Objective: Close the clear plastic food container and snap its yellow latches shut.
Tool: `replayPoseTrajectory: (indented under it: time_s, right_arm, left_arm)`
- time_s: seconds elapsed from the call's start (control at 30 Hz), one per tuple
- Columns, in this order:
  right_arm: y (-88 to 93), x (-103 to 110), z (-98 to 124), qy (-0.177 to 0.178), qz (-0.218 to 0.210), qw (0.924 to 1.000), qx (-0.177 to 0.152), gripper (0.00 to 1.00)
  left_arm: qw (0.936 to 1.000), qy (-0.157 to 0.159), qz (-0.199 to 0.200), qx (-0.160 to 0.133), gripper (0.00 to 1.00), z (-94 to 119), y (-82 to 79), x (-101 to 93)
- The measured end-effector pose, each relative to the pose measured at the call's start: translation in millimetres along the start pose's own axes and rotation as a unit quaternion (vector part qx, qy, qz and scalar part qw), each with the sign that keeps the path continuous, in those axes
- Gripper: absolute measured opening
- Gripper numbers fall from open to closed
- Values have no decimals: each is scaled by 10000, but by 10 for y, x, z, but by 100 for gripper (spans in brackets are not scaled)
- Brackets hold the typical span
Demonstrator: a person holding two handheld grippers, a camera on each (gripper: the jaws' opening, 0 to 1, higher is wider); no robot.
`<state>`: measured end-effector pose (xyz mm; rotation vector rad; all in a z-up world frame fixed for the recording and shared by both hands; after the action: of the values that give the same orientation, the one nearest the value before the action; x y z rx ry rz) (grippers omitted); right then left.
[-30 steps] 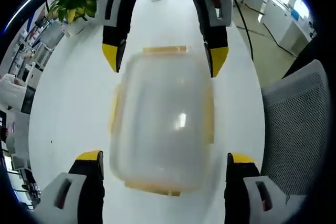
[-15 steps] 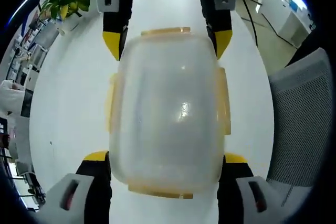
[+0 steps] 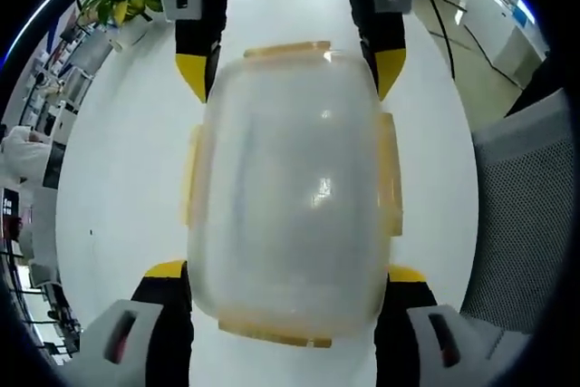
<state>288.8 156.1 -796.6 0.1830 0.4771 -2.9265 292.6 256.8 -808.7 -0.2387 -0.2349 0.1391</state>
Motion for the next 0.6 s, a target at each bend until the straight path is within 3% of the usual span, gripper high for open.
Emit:
replayPoseTrajectory:
  time_s: [0.6]
  right_arm:
    - [-323, -90, -155, -52, 573, 9981, 203, 74]
  left_arm:
    - [9976, -172, 664, 60, 80, 91, 330, -34]
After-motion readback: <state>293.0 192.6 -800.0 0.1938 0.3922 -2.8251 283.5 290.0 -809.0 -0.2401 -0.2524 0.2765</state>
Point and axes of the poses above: the point that each gripper's makers call its tool centre point, and the gripper's own axes: z roughly backward along the fingers, x roughly to its left, y roughly out of its underside, the point moved 1 cm from there along z, roughly backward along the fingers, and after that the axes turned 3 degrees about z, right-handed, at the moved point
